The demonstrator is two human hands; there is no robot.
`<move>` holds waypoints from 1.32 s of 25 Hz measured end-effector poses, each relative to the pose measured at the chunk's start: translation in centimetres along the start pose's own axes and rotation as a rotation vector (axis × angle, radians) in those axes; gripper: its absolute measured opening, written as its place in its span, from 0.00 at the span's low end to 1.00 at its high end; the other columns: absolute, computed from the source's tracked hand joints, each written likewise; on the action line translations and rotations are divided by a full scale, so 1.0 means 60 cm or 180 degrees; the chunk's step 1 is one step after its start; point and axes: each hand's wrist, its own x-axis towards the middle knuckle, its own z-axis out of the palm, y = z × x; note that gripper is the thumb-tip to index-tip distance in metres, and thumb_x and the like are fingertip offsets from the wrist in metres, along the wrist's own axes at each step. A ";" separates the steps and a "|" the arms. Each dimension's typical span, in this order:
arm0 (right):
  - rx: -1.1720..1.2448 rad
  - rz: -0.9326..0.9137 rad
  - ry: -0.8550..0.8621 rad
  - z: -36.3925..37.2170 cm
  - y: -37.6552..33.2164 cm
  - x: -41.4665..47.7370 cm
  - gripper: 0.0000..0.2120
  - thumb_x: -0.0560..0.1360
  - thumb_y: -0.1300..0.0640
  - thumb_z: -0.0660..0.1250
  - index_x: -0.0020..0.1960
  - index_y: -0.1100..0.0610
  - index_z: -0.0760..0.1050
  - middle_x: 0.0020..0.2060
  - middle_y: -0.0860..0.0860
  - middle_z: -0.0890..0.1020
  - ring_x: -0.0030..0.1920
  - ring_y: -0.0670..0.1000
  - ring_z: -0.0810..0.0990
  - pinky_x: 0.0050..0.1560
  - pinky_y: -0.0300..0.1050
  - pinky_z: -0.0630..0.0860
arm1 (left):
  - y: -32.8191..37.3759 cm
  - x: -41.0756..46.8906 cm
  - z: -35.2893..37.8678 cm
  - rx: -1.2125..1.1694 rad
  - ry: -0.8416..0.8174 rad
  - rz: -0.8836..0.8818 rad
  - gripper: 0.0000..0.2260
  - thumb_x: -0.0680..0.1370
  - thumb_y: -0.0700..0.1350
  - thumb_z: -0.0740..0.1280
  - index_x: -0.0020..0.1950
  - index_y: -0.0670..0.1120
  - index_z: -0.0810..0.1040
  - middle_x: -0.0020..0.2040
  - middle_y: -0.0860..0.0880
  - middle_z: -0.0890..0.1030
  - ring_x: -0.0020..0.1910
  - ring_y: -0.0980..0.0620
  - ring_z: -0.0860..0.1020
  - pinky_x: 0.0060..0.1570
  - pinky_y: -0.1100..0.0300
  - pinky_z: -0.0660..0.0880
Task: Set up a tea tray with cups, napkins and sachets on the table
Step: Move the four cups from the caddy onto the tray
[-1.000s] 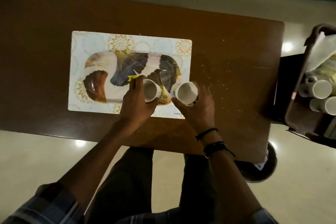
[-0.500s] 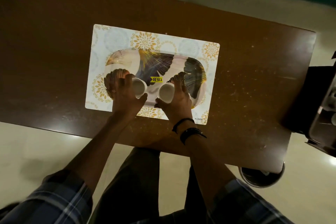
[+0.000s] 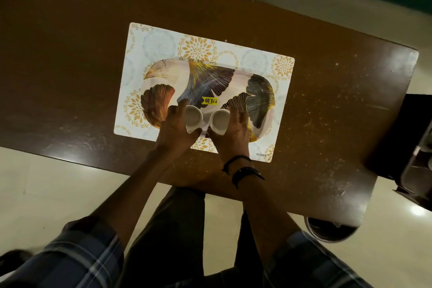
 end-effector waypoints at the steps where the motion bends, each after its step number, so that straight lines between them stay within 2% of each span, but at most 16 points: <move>1: 0.0008 0.0001 0.0003 0.000 0.000 0.000 0.32 0.66 0.58 0.77 0.66 0.59 0.68 0.61 0.61 0.71 0.56 0.61 0.75 0.49 0.43 0.67 | 0.000 0.000 0.001 0.0019 -0.0020 0.0006 0.35 0.66 0.45 0.78 0.68 0.38 0.67 0.57 0.37 0.77 0.54 0.42 0.77 0.44 0.59 0.69; 4: 0.0016 0.0030 -0.0046 -0.002 0.000 0.001 0.32 0.67 0.58 0.76 0.67 0.58 0.68 0.62 0.60 0.70 0.58 0.61 0.76 0.50 0.46 0.72 | 0.001 -0.004 0.003 0.0066 -0.0138 0.0012 0.34 0.67 0.44 0.78 0.69 0.38 0.68 0.59 0.37 0.76 0.57 0.41 0.76 0.48 0.60 0.70; 6: 0.0007 0.0047 -0.0121 -0.005 0.003 -0.001 0.33 0.67 0.59 0.76 0.68 0.58 0.66 0.63 0.60 0.69 0.60 0.61 0.74 0.56 0.51 0.74 | 0.005 -0.010 0.002 0.0060 -0.0164 0.0015 0.35 0.67 0.41 0.78 0.70 0.37 0.66 0.60 0.35 0.75 0.58 0.40 0.76 0.49 0.56 0.72; 10: 0.0166 -0.0047 -0.0333 -0.027 0.015 -0.010 0.45 0.67 0.57 0.76 0.76 0.58 0.55 0.70 0.60 0.65 0.70 0.60 0.63 0.69 0.54 0.63 | 0.033 -0.023 -0.009 0.0267 -0.0125 -0.0085 0.42 0.65 0.33 0.76 0.75 0.39 0.58 0.70 0.34 0.65 0.67 0.35 0.67 0.57 0.43 0.73; 13: 0.0507 0.0059 -0.0024 -0.066 0.030 -0.014 0.46 0.68 0.55 0.75 0.77 0.59 0.51 0.73 0.60 0.61 0.73 0.60 0.60 0.72 0.55 0.58 | 0.077 -0.027 -0.012 0.0324 -0.0160 -0.0012 0.44 0.65 0.32 0.75 0.76 0.41 0.56 0.73 0.36 0.61 0.72 0.36 0.61 0.64 0.43 0.68; 16: 0.0747 0.0158 0.0357 -0.124 0.056 -0.013 0.45 0.71 0.54 0.74 0.77 0.59 0.50 0.72 0.59 0.64 0.72 0.58 0.64 0.73 0.59 0.60 | 0.141 -0.029 0.001 0.0329 -0.0245 0.0257 0.42 0.69 0.32 0.72 0.77 0.43 0.54 0.76 0.39 0.58 0.76 0.39 0.55 0.72 0.45 0.59; 19: 0.0805 0.0248 0.0651 -0.200 0.110 -0.013 0.44 0.73 0.51 0.72 0.77 0.57 0.48 0.76 0.55 0.58 0.75 0.57 0.60 0.75 0.56 0.58 | 0.228 -0.034 0.034 0.0158 -0.0343 0.0408 0.41 0.70 0.33 0.71 0.77 0.45 0.53 0.77 0.41 0.57 0.76 0.41 0.54 0.73 0.46 0.58; 21: 0.0912 0.0416 0.0862 -0.261 0.162 -0.016 0.44 0.73 0.50 0.72 0.78 0.55 0.48 0.77 0.54 0.57 0.75 0.55 0.60 0.73 0.48 0.57 | 0.296 -0.037 0.067 0.0075 -0.0415 0.0671 0.40 0.71 0.33 0.70 0.77 0.46 0.54 0.76 0.42 0.58 0.75 0.42 0.56 0.72 0.47 0.60; 22: 0.1000 0.0516 0.0962 -0.289 0.188 -0.017 0.44 0.73 0.50 0.72 0.78 0.54 0.48 0.76 0.54 0.57 0.74 0.54 0.62 0.71 0.47 0.60 | 0.327 -0.039 0.085 0.0058 -0.0458 0.0811 0.40 0.71 0.33 0.70 0.77 0.46 0.54 0.76 0.42 0.59 0.75 0.42 0.56 0.72 0.48 0.60; 26: 0.1277 0.0919 0.1315 -0.403 0.303 -0.031 0.43 0.73 0.53 0.72 0.78 0.53 0.48 0.76 0.55 0.56 0.74 0.55 0.63 0.70 0.54 0.66 | 0.448 -0.047 0.183 0.0083 -0.0844 0.1230 0.39 0.73 0.36 0.69 0.77 0.53 0.52 0.78 0.49 0.55 0.77 0.45 0.54 0.70 0.49 0.63; 30: 0.1163 0.1279 0.1630 -0.501 0.436 -0.046 0.41 0.73 0.55 0.72 0.77 0.55 0.51 0.72 0.58 0.62 0.71 0.57 0.66 0.68 0.49 0.67 | 0.553 -0.058 0.292 0.0156 -0.1212 0.1477 0.36 0.76 0.40 0.68 0.77 0.55 0.51 0.79 0.51 0.54 0.77 0.48 0.53 0.71 0.51 0.61; 33: 0.1031 0.1621 0.1792 -0.556 0.527 -0.049 0.40 0.72 0.54 0.73 0.76 0.56 0.55 0.70 0.59 0.65 0.69 0.58 0.66 0.65 0.47 0.66 | 0.616 -0.067 0.366 0.0340 -0.1252 0.1753 0.33 0.77 0.44 0.66 0.77 0.53 0.53 0.78 0.50 0.58 0.76 0.48 0.56 0.71 0.55 0.57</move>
